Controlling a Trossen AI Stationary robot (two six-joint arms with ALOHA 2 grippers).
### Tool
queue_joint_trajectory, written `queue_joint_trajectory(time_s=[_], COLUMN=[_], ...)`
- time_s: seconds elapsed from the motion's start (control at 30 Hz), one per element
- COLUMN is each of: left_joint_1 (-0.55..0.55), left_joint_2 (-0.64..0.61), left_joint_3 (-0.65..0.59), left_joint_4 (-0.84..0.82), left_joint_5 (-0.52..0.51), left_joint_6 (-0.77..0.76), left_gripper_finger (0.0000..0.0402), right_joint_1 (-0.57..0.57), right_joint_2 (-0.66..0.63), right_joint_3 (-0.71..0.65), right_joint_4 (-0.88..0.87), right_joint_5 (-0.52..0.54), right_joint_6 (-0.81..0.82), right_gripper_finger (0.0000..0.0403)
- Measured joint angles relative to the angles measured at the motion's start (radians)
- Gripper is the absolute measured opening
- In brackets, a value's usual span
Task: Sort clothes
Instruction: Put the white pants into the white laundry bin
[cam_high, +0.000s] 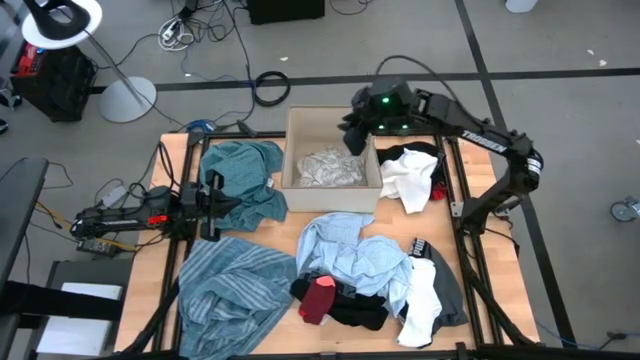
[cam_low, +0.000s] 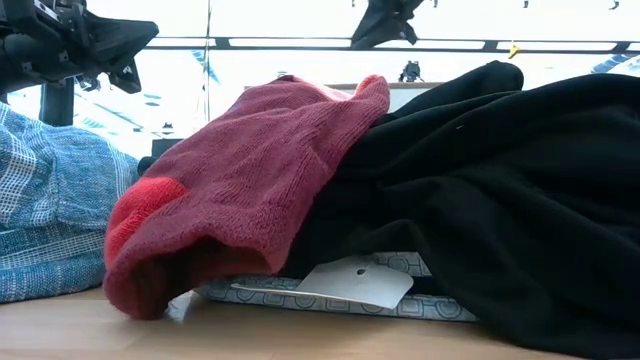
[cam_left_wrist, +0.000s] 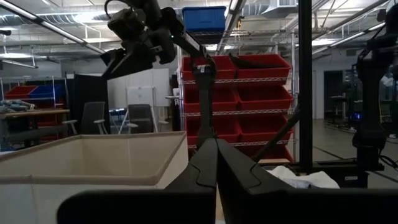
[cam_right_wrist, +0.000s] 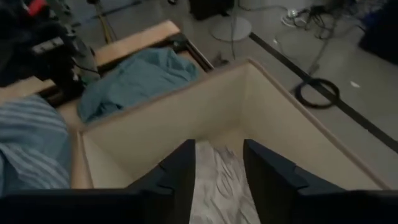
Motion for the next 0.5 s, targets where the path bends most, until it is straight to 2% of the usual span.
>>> queue_joint_trajectory(time_s=[0.2,0.37,0.5], left_joint_1=[0.0,0.0,0.0], left_joint_2=[0.0,0.0,0.0], left_joint_3=[0.0,0.0,0.0], left_joint_4=[0.0,0.0,0.0], left_joint_5=[0.0,0.0,0.0], left_joint_6=[0.0,0.0,0.0], left_gripper_finger=[0.0007,0.0007,0.0007], right_joint_1=[-0.046,-0.069,-0.07], right_joint_2=[-0.091,-0.165,-0.232], right_joint_3=[0.0,-0.011,-0.086], right_joint_4=[-0.151,-0.316,-0.444], right_joint_5=[0.011,0.137,0.212], right_joint_6=[0.012,0.142,0.247], right_gripper_finger=[0.0145,0.0141,0.0138])
